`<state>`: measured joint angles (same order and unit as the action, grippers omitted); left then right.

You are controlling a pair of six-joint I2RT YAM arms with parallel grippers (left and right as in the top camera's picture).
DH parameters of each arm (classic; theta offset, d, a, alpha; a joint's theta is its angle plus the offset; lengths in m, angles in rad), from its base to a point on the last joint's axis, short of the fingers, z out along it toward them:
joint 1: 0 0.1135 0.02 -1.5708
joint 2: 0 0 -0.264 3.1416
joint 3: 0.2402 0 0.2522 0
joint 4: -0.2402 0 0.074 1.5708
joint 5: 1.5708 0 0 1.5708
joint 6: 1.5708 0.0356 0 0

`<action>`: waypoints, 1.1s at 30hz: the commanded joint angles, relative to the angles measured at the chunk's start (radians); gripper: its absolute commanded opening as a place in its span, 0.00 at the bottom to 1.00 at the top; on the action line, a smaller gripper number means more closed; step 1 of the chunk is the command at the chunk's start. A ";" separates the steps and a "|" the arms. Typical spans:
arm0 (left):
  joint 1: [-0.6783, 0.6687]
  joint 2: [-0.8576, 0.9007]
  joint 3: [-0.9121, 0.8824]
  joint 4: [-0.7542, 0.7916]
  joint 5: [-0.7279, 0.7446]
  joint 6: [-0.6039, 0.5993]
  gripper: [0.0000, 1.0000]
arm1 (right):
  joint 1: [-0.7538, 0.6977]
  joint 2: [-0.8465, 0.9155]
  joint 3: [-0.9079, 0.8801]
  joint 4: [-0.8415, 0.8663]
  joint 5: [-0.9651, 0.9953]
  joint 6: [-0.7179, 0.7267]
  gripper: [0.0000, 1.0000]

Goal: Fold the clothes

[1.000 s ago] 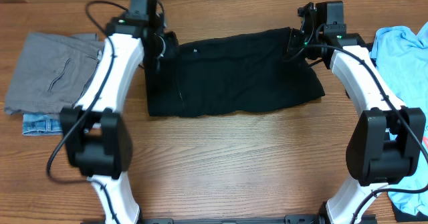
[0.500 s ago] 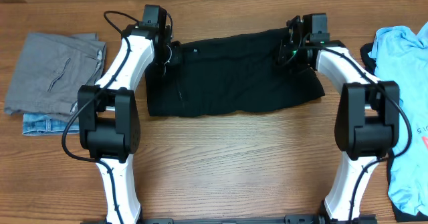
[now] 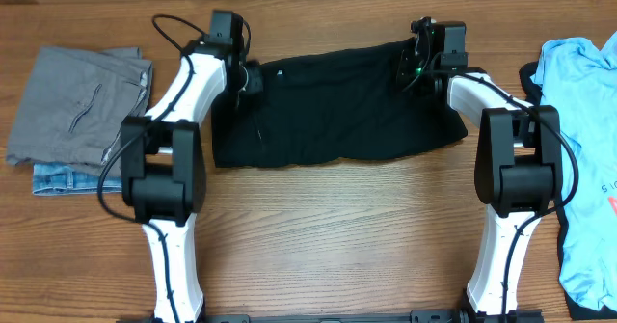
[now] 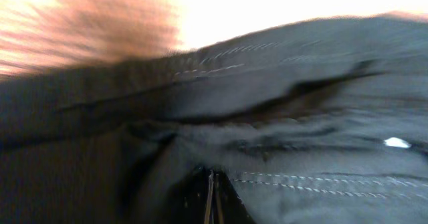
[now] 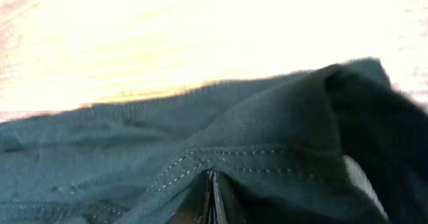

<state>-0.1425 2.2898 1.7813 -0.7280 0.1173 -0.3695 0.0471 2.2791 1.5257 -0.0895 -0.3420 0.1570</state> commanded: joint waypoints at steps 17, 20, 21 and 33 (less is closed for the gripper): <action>0.046 0.052 0.127 -0.041 -0.203 0.117 0.06 | -0.008 0.049 0.027 -0.076 0.256 0.000 0.17; 0.046 0.023 0.218 -0.100 -0.247 0.120 0.06 | -0.009 0.015 0.035 -0.105 0.298 0.000 0.17; 0.046 0.016 0.239 -0.112 -0.249 0.120 0.06 | -0.009 -0.008 0.035 -0.108 0.313 0.000 0.17; 0.018 -0.110 0.338 -0.370 0.096 0.048 0.04 | -0.009 -0.475 0.036 -0.408 0.160 0.000 0.16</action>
<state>-0.1051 2.2082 2.1067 -1.0237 -0.0177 -0.2962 0.0380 1.8946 1.5528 -0.4206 -0.0765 0.1562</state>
